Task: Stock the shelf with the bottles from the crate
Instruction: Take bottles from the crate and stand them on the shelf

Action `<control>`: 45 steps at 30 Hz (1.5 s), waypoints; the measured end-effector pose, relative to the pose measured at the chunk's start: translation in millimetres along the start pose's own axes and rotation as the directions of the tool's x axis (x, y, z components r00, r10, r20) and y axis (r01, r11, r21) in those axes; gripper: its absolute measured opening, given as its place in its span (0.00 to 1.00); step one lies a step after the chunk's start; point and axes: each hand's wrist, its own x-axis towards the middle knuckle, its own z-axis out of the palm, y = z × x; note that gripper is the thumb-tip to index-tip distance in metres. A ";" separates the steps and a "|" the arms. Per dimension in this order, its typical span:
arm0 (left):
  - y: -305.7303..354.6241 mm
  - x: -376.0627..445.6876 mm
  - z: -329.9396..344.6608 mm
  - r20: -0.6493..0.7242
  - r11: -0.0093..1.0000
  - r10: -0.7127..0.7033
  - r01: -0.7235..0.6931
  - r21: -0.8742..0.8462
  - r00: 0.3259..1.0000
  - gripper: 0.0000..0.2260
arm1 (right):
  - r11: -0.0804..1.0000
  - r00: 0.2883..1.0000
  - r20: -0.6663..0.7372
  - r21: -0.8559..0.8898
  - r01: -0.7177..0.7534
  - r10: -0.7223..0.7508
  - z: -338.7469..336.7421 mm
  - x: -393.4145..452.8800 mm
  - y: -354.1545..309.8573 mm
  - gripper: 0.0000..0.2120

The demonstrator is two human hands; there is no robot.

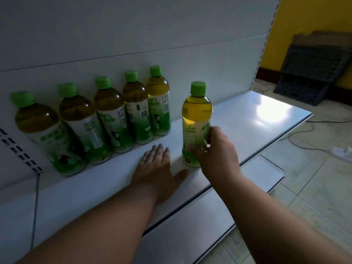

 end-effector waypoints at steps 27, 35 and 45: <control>0.2 -1.8 -1.4 0.059 1.000 0.007 -0.007 0.001 0.998 0.41 | 0.998 0.998 0.067 -0.064 0.006 -0.002 68.3 146.6 -24.2 0.23; 2.1 -1.1 -5.3 0.104 1.000 -0.011 0.010 0.010 0.995 0.41 | 1.000 0.998 0.064 -0.027 -0.003 0.004 65.7 127.3 -10.0 0.33; 12.4 -58.0 -27.7 -0.217 0.963 0.177 -0.214 -0.164 0.960 0.27 | 0.948 0.993 0.011 -0.295 0.115 -0.117 -29.6 -42.8 3.5 0.24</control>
